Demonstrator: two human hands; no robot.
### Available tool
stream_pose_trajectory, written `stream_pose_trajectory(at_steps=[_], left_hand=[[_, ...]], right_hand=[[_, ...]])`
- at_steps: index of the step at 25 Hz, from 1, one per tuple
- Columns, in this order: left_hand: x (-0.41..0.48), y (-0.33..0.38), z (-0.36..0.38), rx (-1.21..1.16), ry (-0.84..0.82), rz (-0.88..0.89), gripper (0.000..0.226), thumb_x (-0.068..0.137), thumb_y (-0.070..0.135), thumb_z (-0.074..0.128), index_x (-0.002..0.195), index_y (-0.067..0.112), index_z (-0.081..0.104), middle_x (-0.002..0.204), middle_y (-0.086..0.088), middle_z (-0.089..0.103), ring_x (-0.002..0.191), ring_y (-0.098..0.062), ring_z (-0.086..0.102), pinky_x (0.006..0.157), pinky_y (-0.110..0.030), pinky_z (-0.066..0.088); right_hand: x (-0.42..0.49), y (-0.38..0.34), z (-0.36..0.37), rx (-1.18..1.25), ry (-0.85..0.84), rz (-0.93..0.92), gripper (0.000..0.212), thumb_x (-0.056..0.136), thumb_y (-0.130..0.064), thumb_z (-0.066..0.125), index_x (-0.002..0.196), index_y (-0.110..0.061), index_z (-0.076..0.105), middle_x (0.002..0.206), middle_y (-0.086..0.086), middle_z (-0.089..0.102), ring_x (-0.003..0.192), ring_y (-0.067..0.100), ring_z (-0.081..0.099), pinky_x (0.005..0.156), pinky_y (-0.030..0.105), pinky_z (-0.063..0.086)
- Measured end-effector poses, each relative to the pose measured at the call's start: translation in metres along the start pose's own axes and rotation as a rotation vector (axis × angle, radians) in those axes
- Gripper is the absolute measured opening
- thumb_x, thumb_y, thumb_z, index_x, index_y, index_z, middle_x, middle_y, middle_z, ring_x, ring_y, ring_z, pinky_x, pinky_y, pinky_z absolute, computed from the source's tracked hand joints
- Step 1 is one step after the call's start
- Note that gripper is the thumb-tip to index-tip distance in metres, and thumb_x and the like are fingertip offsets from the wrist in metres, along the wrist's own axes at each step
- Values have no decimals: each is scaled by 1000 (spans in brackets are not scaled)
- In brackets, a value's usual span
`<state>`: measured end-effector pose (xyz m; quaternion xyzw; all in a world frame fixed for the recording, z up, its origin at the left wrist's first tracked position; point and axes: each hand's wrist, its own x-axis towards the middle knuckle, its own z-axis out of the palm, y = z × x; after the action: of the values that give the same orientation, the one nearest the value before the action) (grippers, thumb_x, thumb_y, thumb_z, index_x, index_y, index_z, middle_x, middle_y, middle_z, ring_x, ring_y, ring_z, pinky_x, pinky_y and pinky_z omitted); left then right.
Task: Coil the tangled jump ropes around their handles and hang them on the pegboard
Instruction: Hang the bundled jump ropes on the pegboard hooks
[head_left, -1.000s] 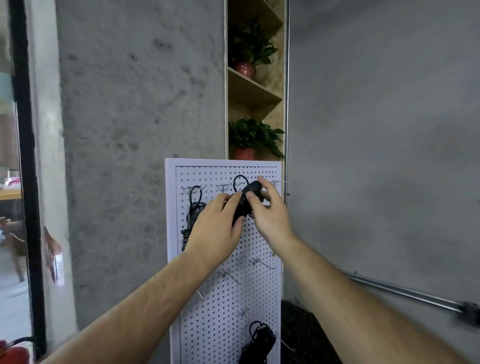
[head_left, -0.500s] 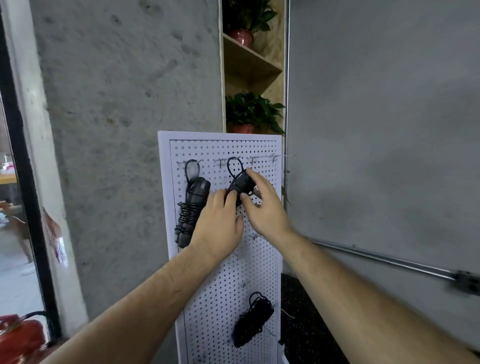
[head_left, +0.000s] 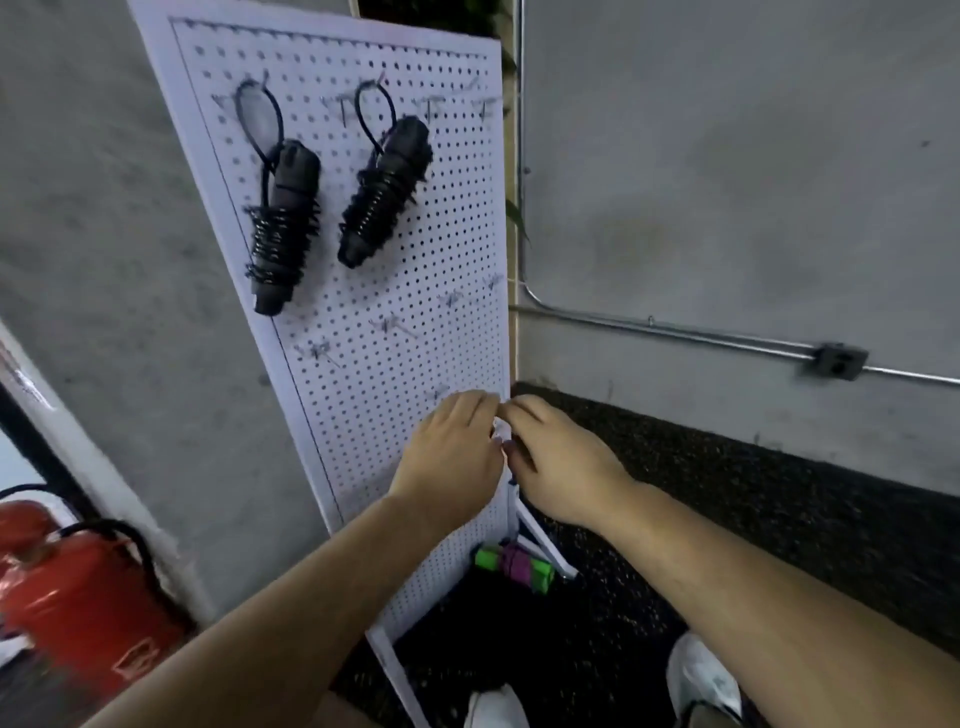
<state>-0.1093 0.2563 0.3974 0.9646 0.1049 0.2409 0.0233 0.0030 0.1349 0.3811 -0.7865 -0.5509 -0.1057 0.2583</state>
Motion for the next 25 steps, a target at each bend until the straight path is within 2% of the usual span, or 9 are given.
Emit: stream_pose_trajectory(at_steps=[4,6,8,12,14,20,23,25], left_hand=[[-64,4,69,-56,-210,-14,58,99,32,46,151,6,38,148,-8,46,139,-27,41,114,-38,33],[-88,0,95,-71,-279,-13,57,97,30,52,148,7,41,145,-9,49,137,-28,44,113,-38,35],[-99,-6,116,-77,-359,-31,58,96,33,47,148,7,41,146,-9,48,139,-29,42,114,-40,34],[-106,-19,159,-109,-498,-102,62,100,32,48,154,8,29,155,-10,37,144,-27,32,115,-39,29],[-105,-22,180,-118,-547,-120,61,99,30,49,153,8,30,154,-11,37,143,-27,33,115,-38,28],[-93,-25,256,-147,-677,-186,67,101,33,48,158,9,22,160,-11,31,146,-28,28,115,-39,26],[-89,-26,296,-176,-757,-231,65,102,32,45,158,9,22,159,-11,32,145,-28,29,115,-40,26],[-88,-31,321,-174,-793,-261,65,101,32,46,157,10,22,158,-10,33,145,-28,30,115,-40,28]], right_hand=[[-64,14,57,0,-221,118,50,99,-29,49,147,-23,40,142,-3,41,123,25,51,90,42,52],[-88,18,85,34,-272,155,48,97,-28,51,144,-25,42,139,-3,44,120,26,54,88,42,53],[-98,20,114,39,-318,185,46,96,-25,52,141,-22,44,137,0,47,119,27,54,86,41,52],[-103,28,166,125,-365,279,54,92,-21,53,145,-18,43,143,7,47,131,29,47,98,46,50],[-109,36,188,163,-404,318,57,91,-21,52,147,-16,41,146,9,46,133,30,45,103,47,47],[-109,87,237,135,-509,470,58,93,-25,54,149,-21,39,146,10,45,127,35,47,98,44,47],[-109,119,276,110,-594,536,58,93,-27,52,148,-20,37,147,11,41,129,37,44,102,47,45],[-104,144,305,72,-635,593,57,93,-24,52,148,-18,37,151,12,36,135,35,36,106,47,42]])
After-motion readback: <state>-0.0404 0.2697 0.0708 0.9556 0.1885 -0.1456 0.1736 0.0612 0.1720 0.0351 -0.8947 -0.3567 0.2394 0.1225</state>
